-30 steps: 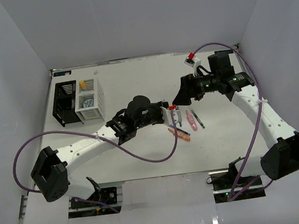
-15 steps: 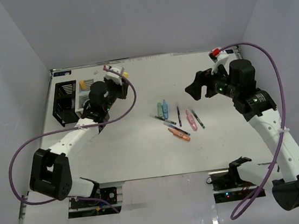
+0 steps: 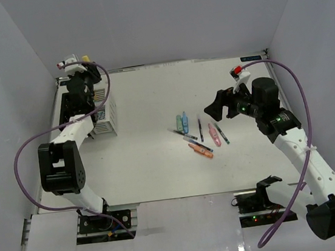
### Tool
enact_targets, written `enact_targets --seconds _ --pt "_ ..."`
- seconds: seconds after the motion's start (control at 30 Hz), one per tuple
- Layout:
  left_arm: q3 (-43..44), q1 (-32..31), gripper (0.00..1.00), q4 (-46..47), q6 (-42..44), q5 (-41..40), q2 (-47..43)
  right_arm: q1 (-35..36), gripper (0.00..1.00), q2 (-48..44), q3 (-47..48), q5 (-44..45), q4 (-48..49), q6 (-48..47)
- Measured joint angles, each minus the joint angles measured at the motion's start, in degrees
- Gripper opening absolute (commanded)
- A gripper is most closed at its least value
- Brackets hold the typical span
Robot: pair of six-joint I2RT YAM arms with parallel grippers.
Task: Sort the stationery into containers
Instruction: Place the pen in the storage box.
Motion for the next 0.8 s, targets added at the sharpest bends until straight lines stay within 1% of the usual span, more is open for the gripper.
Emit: enact_targets --seconds 0.13,0.27,0.53,0.57,0.7,0.8 --pt "0.0 0.31 0.0 1.22 -0.28 -1.77 3.89 0.0 0.9 -0.24 -0.5 -0.09 0.63 -0.46" --pt "-0.26 0.9 0.0 2.12 -0.13 -2.95 5.88 0.0 0.9 -1.51 -1.57 -0.09 0.94 -0.79" --pt "-5.57 2.54 0.09 10.62 0.02 -3.63 8.5 0.0 0.9 -2.4 -3.96 -0.33 1.11 -0.87" --pt "-6.29 2.56 0.11 11.41 0.0 -3.61 9.05 0.0 0.9 -2.45 -4.09 -0.35 1.09 -0.87" --pt "-8.26 2.54 0.24 13.07 0.0 -2.91 10.51 0.0 0.9 -2.82 -4.13 -0.52 1.07 -1.05" --pt "-9.16 2.54 0.3 14.36 0.15 -2.62 10.64 0.0 0.9 -3.26 -4.24 -0.83 1.11 -1.09"
